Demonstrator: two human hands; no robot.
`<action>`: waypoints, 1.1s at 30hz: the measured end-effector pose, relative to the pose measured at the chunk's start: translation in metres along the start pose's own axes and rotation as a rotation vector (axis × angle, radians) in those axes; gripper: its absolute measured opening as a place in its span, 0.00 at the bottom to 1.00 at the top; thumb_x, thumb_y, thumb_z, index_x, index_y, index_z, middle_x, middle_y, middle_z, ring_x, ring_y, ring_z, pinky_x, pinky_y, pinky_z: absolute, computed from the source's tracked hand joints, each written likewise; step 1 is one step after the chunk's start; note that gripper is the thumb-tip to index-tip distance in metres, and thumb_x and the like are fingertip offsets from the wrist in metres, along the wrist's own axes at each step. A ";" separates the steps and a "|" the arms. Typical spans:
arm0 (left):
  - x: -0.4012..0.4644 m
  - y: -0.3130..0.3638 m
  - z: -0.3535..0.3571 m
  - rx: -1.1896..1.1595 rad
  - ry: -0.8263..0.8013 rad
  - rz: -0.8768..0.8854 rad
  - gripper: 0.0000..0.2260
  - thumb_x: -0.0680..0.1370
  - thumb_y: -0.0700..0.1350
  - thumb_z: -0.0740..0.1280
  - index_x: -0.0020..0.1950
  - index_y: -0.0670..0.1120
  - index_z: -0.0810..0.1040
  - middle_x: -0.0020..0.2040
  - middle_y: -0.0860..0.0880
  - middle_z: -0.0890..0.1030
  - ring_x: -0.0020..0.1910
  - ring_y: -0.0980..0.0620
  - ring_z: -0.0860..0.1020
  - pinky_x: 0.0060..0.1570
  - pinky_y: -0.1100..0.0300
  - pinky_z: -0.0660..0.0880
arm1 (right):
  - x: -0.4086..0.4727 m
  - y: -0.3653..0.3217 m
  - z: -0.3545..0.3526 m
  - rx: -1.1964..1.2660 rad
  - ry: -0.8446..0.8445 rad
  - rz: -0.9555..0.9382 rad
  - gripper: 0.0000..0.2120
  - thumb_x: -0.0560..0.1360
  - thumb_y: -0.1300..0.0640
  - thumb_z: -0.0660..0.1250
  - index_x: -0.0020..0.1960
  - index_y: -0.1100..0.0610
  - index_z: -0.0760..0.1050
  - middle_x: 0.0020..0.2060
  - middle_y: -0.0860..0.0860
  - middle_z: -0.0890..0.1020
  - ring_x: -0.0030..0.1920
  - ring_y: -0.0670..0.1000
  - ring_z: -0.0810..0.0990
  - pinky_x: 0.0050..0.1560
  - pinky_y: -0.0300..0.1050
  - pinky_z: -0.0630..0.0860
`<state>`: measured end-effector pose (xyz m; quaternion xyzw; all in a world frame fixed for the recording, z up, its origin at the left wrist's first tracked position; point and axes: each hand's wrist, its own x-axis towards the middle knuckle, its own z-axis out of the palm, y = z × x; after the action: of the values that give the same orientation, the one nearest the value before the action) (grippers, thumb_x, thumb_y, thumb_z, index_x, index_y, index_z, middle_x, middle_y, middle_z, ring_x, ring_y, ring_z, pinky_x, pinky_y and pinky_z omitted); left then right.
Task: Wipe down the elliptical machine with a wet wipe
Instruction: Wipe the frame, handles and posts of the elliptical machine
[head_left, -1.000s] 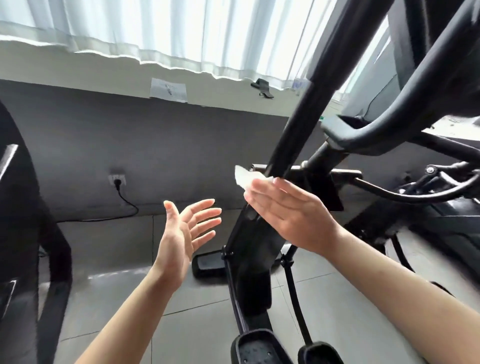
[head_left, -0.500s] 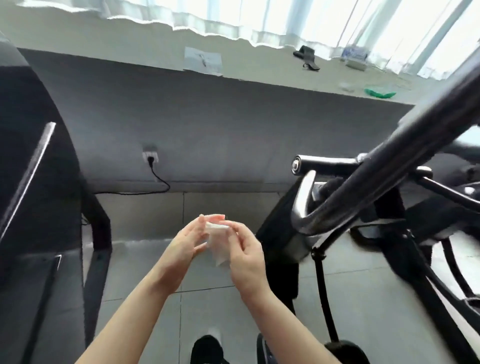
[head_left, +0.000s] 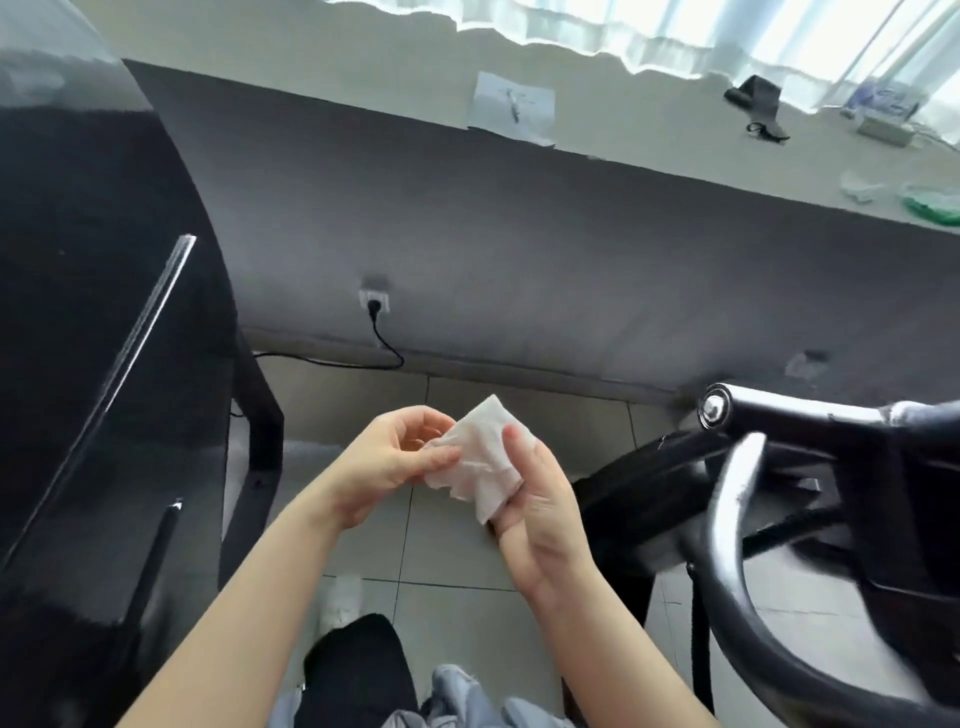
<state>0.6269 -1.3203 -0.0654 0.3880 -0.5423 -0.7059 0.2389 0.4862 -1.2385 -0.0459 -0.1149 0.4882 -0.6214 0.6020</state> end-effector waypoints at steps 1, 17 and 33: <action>0.013 0.004 -0.001 0.020 -0.065 -0.017 0.13 0.69 0.42 0.74 0.50 0.40 0.79 0.41 0.47 0.81 0.37 0.54 0.78 0.35 0.66 0.74 | 0.008 -0.003 0.000 -0.005 0.037 -0.003 0.21 0.77 0.55 0.68 0.65 0.67 0.72 0.55 0.67 0.81 0.51 0.61 0.82 0.52 0.51 0.79; 0.265 0.092 0.013 0.286 -0.804 0.034 0.20 0.67 0.58 0.71 0.45 0.42 0.77 0.39 0.49 0.81 0.39 0.55 0.78 0.40 0.65 0.73 | 0.135 -0.090 0.034 0.433 0.741 -0.415 0.14 0.81 0.57 0.60 0.58 0.63 0.78 0.50 0.61 0.84 0.50 0.57 0.84 0.49 0.53 0.81; 0.309 0.105 0.172 0.354 -1.254 0.186 0.10 0.66 0.55 0.73 0.41 0.51 0.79 0.38 0.49 0.82 0.38 0.50 0.80 0.40 0.55 0.78 | 0.108 -0.128 -0.045 0.613 1.040 -0.695 0.16 0.80 0.55 0.61 0.65 0.60 0.75 0.58 0.60 0.81 0.59 0.56 0.81 0.56 0.51 0.78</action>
<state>0.2986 -1.4859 -0.0352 -0.1121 -0.7179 -0.6747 -0.1298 0.3448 -1.3361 -0.0212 0.2231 0.4508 -0.8621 0.0617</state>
